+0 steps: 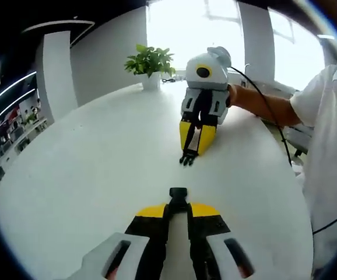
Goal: Snap the two parts of the plastic buckle together until the buckle closes and remains connected.
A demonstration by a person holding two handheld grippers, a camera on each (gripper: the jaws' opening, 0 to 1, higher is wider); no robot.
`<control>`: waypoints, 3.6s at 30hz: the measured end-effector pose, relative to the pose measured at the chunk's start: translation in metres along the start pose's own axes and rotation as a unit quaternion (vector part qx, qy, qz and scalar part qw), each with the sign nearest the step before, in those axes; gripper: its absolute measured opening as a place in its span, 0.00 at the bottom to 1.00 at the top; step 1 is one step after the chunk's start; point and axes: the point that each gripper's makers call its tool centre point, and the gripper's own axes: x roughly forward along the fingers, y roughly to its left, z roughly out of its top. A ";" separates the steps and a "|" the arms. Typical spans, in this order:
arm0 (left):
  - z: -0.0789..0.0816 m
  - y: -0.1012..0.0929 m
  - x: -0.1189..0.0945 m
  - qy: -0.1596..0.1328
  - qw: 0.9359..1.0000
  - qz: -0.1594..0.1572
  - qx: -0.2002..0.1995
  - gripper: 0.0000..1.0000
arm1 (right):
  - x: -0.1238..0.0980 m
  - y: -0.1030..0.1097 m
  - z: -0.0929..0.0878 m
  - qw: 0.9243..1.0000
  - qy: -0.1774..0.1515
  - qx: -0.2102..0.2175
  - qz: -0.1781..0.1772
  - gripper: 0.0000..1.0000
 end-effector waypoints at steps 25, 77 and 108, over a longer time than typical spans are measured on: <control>0.005 -0.004 0.009 -0.006 0.998 -0.053 0.044 0.12 | 0.011 0.007 0.006 0.998 -0.016 -0.032 0.048 0.12; 0.009 -0.004 0.014 -0.014 0.994 -0.079 0.071 0.12 | 0.021 0.010 0.011 0.996 0.044 -0.054 0.056 0.12; 0.009 -0.007 0.015 -0.020 0.993 -0.089 0.071 0.12 | 0.022 0.011 0.012 0.996 -0.008 -0.048 0.080 0.12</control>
